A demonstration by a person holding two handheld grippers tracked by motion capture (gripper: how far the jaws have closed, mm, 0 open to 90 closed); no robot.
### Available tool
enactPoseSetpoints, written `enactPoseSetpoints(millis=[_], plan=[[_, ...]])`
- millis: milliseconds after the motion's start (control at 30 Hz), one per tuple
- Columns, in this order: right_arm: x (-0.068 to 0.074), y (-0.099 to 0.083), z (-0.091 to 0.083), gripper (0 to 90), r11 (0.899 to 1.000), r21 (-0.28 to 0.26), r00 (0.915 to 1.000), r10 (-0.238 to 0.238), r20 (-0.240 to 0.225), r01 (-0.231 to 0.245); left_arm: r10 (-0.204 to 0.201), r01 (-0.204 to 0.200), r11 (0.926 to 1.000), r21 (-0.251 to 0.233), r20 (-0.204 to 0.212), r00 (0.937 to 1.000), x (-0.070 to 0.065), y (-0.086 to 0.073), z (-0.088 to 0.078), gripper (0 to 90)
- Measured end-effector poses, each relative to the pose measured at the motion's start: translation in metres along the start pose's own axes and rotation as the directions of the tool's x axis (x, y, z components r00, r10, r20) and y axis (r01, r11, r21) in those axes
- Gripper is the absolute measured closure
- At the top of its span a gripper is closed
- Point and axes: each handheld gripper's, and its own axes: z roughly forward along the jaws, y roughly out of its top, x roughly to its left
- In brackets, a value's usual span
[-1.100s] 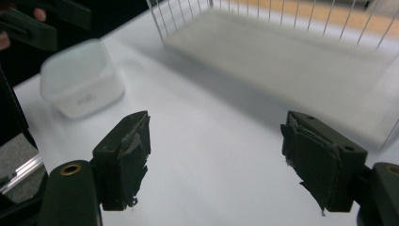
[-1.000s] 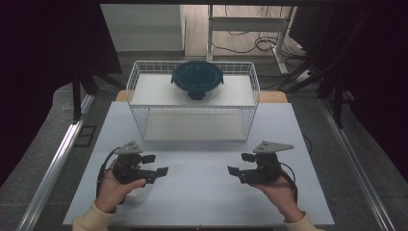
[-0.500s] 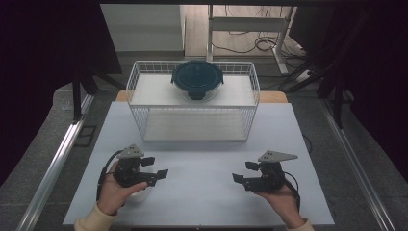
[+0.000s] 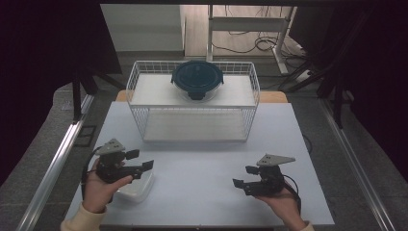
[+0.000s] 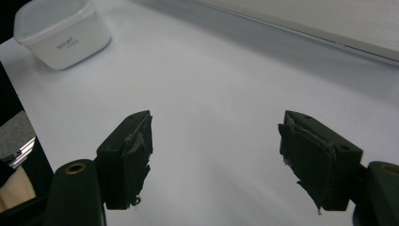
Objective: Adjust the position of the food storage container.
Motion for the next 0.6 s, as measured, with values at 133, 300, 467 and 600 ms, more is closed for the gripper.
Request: enactPoseSetpoints(millis=[133, 300, 467, 600], plan=[[-0.001, 0.000, 0.001, 25.6, 1.000, 0.002, 1.0000, 0.004, 0.002, -0.004, -0.032, 0.032, 0.9994, -0.017, -0.030, 0.9990, 0.015, -0.001, -0.012, 29.0], [0.000, -0.001, 0.003, 25.5, 1.000, 0.011, 1.0000, 0.003, 0.004, -0.003, -0.065, 0.063, 0.9976, -0.028, -0.072, 0.9953, 0.028, -0.007, -0.019, 29.9], [-0.001, -0.001, 0.002, 25.5, 1.000, 0.009, 0.9999, 0.011, 0.005, -0.011, -0.077, 0.076, 0.9971, -0.011, -0.092, 0.9928, 0.038, -0.014, -0.026, 38.6], [-0.001, -0.001, 0.003, 25.5, 1.000, 0.012, 1.0000, 0.008, 0.000, -0.008, -0.108, 0.109, 0.9941, 0.000, -0.126, 0.9861, 0.050, -0.025, -0.027, 47.3]])
